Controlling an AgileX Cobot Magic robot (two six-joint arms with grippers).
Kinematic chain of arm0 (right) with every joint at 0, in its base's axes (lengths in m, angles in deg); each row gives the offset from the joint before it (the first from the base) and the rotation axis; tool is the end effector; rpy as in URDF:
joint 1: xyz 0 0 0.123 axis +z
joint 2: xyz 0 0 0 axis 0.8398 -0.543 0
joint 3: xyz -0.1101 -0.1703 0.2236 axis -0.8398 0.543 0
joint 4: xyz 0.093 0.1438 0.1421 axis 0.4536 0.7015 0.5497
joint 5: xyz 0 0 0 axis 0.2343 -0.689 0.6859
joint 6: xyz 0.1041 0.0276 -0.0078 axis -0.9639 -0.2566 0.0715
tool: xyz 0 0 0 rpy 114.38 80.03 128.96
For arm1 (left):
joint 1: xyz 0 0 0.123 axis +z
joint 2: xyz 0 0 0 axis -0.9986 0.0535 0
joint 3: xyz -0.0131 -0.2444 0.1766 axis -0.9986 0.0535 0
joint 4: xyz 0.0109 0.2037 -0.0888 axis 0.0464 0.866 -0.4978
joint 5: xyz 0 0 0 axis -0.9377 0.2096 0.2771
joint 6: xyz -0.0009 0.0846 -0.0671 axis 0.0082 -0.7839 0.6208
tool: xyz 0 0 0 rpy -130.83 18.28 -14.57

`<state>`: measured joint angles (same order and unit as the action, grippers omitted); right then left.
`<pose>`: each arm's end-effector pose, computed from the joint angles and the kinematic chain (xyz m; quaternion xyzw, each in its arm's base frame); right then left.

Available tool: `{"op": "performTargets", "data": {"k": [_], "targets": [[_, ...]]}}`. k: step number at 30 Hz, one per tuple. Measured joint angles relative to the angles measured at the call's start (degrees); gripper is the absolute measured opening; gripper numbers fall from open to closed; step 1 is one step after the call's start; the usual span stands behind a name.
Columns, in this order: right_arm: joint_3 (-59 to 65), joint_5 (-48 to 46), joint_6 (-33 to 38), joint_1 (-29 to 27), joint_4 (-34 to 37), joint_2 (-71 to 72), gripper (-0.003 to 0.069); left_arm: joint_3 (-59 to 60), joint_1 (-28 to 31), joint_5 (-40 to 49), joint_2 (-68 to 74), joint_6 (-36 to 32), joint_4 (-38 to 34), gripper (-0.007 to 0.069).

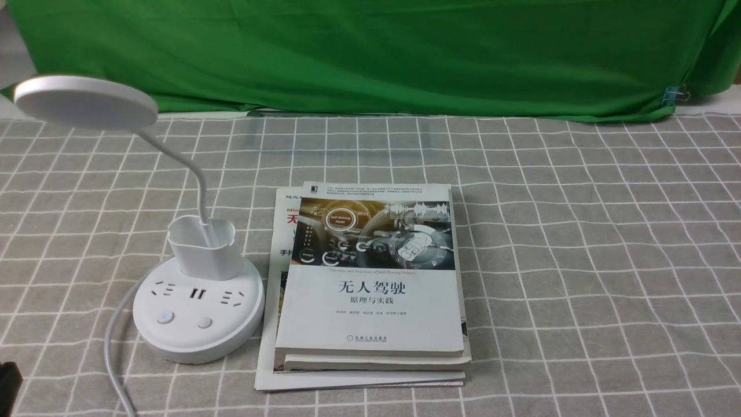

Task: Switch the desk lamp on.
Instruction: Use the left arm to press the button switch on the lamp holder

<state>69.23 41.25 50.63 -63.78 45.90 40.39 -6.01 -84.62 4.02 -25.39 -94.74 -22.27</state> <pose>0.0252 -0.0071 0.1872 0.0092 0.7590 -0.0923 0.6444 0.0294 -0.0004 0.1865 0.0166 0.7742 0.0298 0.6320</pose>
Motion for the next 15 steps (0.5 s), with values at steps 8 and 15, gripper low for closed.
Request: {"op": "performTargets", "data": {"k": [8, 15], "targets": [[0.0, 0.0, 0.0, 0.0, 0.0, 0.0, 0.0245, 0.0, 0.0, -1.02, 0.0, -2.87, 7.23, 0.0019], [0.0, 0.0, 0.0, 0.0, 0.0, 0.0, 0.0245, 0.0, 0.0, -13.83, 0.0, -3.15, 4.2, 0.0019]]}}
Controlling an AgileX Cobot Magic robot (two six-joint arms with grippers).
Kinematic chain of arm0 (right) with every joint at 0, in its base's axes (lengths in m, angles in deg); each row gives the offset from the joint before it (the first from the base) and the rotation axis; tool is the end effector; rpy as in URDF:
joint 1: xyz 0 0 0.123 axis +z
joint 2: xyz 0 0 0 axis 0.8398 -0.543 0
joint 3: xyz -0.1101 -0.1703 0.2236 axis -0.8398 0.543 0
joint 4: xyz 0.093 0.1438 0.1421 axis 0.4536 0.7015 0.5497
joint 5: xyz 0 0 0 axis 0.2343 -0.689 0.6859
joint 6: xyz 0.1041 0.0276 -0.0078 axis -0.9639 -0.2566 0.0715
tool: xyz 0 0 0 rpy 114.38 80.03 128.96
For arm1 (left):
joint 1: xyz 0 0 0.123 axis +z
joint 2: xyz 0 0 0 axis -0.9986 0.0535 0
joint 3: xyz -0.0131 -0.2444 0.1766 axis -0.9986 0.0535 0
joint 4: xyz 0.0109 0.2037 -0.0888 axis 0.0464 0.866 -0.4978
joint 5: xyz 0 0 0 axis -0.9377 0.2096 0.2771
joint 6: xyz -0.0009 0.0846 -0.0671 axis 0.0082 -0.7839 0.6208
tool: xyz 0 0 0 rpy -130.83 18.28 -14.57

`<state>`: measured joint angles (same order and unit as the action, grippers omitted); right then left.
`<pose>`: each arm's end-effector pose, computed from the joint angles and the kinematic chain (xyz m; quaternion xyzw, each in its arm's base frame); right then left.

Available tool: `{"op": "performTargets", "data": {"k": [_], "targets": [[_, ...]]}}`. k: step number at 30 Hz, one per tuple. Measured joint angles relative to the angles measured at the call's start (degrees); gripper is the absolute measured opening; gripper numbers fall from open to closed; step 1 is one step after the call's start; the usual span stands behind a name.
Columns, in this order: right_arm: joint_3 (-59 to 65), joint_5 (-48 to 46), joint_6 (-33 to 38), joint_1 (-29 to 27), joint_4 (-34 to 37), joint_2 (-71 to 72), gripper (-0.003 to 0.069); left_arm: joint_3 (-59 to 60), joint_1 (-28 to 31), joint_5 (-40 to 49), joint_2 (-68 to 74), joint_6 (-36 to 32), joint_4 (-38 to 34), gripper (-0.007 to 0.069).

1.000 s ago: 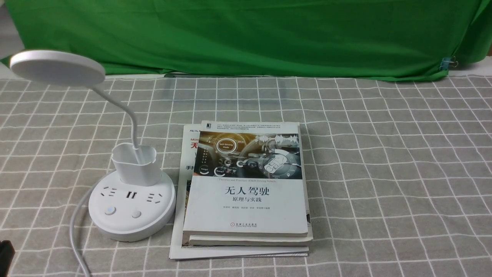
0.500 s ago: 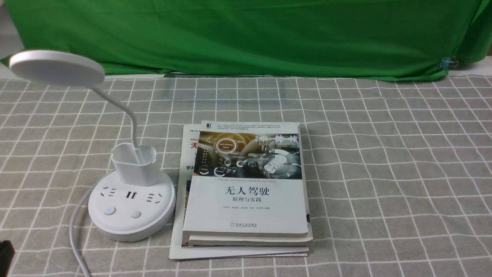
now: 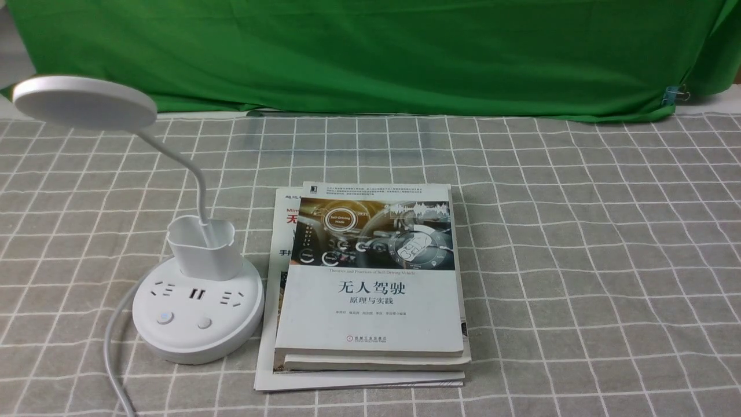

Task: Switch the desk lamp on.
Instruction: Use the left arm to press the button switch on the lamp holder

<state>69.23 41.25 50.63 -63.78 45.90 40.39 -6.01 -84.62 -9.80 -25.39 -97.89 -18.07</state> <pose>0.0252 -0.0071 0.1872 0.0092 0.7590 -0.0923 0.6444 0.0314 0.0013 0.2123 0.0546 0.6906 0.0857 0.7160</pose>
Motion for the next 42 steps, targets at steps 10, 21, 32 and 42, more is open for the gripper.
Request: {"op": "performTargets", "data": {"k": [10, 21, 32, 42], "targets": [[0.0, 0.0, 0.0, 0.0, 0.0, 0.0, 0.0245, 0.0, 0.0, -16.06, 0.0, 1.86, 1.63, 0.0019], [0.0, 0.0, 0.0, 0.0, 0.0, 0.0, 0.0245, -9.84, 0.0, -4.67, 2.03, 15.58, -5.73, 0.0019], [0.0, 0.0, 0.0, 0.0, 0.0, 0.0, 0.0245, -18.23, 0.0, 21.31, 12.78, 18.7, -5.49, 0.0019], [0.0, 0.0, 0.0, 0.0, 0.0, 0.0, 0.0245, -16.89, 0.0, 24.09, 20.43, 14.33, -11.51, 0.0019]]}}
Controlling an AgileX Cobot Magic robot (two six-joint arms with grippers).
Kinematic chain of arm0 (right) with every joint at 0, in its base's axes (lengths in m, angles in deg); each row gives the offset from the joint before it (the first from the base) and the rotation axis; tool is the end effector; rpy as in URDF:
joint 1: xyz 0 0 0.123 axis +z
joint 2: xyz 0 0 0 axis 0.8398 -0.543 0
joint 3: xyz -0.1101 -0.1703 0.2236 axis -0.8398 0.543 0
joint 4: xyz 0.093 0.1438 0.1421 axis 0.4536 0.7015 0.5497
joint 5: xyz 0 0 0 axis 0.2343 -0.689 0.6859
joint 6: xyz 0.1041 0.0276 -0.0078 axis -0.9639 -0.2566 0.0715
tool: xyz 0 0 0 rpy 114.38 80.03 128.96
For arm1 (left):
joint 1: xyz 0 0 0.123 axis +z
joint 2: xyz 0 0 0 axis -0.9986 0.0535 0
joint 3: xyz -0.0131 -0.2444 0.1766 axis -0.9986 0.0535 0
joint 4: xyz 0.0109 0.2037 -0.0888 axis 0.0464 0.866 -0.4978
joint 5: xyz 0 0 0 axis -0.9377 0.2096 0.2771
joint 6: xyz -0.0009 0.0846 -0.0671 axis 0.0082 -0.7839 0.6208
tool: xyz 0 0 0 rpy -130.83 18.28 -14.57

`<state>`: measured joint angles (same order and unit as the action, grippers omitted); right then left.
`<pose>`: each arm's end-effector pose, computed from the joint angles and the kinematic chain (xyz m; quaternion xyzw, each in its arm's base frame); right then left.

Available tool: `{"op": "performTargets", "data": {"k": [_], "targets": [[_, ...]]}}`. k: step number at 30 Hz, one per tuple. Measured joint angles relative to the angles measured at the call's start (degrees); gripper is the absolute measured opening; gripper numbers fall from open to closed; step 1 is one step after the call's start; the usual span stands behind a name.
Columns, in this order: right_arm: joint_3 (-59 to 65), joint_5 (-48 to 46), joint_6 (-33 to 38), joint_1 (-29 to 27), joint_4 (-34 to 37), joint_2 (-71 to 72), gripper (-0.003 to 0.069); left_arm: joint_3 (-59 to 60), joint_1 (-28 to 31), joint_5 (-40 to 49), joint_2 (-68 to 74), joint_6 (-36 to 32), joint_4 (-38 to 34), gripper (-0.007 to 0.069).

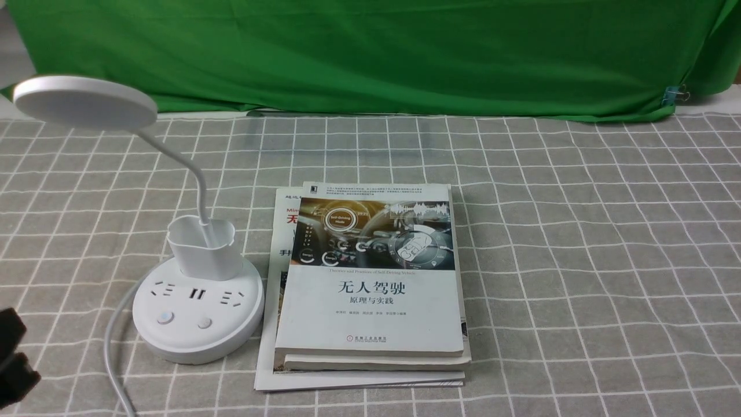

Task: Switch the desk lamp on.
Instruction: Use the left arm to press the button switch on the lamp holder

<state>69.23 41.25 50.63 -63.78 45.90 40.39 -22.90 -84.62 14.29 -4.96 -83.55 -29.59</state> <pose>0.0252 -0.0071 0.1872 0.0092 0.7590 -0.0923 0.6444 0.0606 -0.0057 0.2491 -0.0968 0.8372 -0.0847 0.5315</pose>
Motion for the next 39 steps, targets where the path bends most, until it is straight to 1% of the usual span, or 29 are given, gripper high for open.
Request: {"op": "performTargets", "data": {"k": [1, 4, 6, 7, 10, 11, 12, 13, 14, 16, 19, 20, 21, 25, 26, 27, 28, 30, 35, 39], "targets": [[0.0, 0.0, 0.0, 0.0, 0.0, 0.0, 0.0245, -0.09, 0.0, 0.64, 0.97, -0.83, -0.6, 0.0019], [0.0, 0.0, 0.0, 0.0, 0.0, 0.0, 0.0245, -2.01, 0.0, 4.55, 6.71, -6.74, -5.07, 0.0019], [0.0, 0.0, 0.0, 0.0, 0.0, 0.0, 0.0245, -3.89, 0.0, 6.63, 10.62, -13.15, -9.39, 0.0019], [0.0, 0.0, 0.0, 0.0, 0.0, 0.0, 0.0245, -5.41, 0.0, 8.11, 13.88, -17.81, -12.85, 0.0019], [0.0, 0.0, 0.0, 0.0, 0.0, 0.0, 0.0245, -7.19, 0.0, 10.13, 18.3, -23.44, -17.1, 0.0019], [0.0, 0.0, 0.0, 0.0, 0.0, 0.0, 0.0245, -9.83, 0.0, 13.25, 24.39, -29.61, -20.41, 0.0019], [0.0, 0.0, 0.0, 0.0, 0.0, 0.0, 0.0245, -11.12, 0.0, 14.8, 27.66, -32.49, -21.76, 0.0019], [0.0, 0.0, 0.0, 0.0, 0.0, 0.0, 0.0245, -11.32, 0.0, 15.06, 28.1, -32.49, -21.95, 0.0019], [0.0, 0.0, 0.0, 0.0, 0.0, 0.0, 0.0245, -13.07, -0.2, 16.54, 31.14, -35.43, -23.32, 0.0019], [0.0, 0.0, 0.0, 0.0, 0.0, 0.0, 0.0245, -15.0, -1.18, 16.89, 33.61, -36.82, -23.44, 0.0019], [0.0, 0.0, 0.0, 0.0, 0.0, 0.0, 0.0245, -16.86, -4.4, 15.83, 36.03, -36.83, -21.83, 0.0019], [0.0, 0.0, 0.0, 0.0, 0.0, 0.0, 0.0245, -17.42, -7.41, 14.23, 37.56, -35.14, -19.46, 0.0019], [0.0, 0.0, 0.0, 0.0, 0.0, 0.0, 0.0245, -17.52, -9.06, 13.31, 38.18, -34.16, -17.91, 0.0019], [0.0, 0.0, 0.0, 0.0, 0.0, 0.0, 0.0245, -18.65, -15.41, 10.05, 43.19, -23.74, -7.23, 0.0019], [0.0, 0.0, 0.0, 0.0, 0.0, 0.0, 0.0245, -19.48, -16.76, 8.77, 44.94, -20.68, -3.4, 0.0019], [0.0, 0.0, 0.0, 0.0, 0.0, 0.0, 0.0245, -19.62, -16.89, 8.54, 45.5, -19.88, -2.94, 0.0019], [0.0, 0.0, 0.0, 0.0, 0.0, 0.0, 0.0245, -20.66, -17.57, 6.78, 47.69, -17.75, -0.45, 0.0019], [0.0, 0.0, 0.0, 0.0, 0.0, 0.0, 0.0245, -21.74, -17.79, 4.37, 50.15, -16.72, 0.79, 0.0019], [0.0, 0.0, 0.0, 0.0, 0.0, 0.0, 0.0245, -22.55, -17.83, 0.1, 54.57, -16.62, 1.4, 0.0019], [0.0, 0.0, 0.0, 0.0, 0.0, 0.0, 0.0245, -22.55, -17.83, -1.22, 57.64, -16.53, 1.4, 0.0019]]}}
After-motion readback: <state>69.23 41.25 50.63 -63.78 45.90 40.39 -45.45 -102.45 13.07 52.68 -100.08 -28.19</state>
